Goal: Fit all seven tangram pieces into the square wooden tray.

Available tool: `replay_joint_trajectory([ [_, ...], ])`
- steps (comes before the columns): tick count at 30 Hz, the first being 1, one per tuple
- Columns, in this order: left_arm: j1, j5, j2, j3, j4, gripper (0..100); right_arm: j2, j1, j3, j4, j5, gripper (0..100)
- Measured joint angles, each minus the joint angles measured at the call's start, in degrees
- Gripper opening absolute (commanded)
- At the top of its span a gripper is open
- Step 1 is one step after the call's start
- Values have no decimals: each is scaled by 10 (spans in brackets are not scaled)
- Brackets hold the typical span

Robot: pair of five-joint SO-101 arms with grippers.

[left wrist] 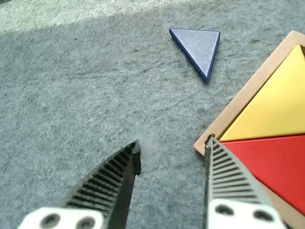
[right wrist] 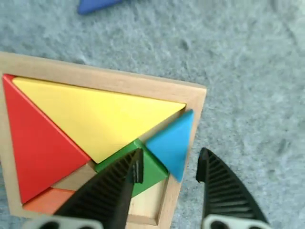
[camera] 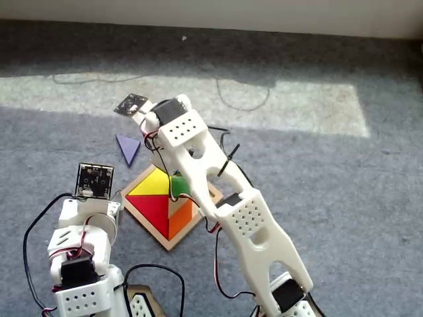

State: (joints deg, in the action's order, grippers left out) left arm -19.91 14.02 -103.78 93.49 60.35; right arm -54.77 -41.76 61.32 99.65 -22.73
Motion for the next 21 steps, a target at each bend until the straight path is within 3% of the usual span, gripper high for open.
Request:
replay_joint_trajectory([
  [10,0,0,0,0,0,230,0,-11,1,3,15,256],
  [17,0,0,0,0,0,230,0,25,30,3,15,0],
  [21,0,0,0,0,0,230,0,55,67,4,16,5],
])
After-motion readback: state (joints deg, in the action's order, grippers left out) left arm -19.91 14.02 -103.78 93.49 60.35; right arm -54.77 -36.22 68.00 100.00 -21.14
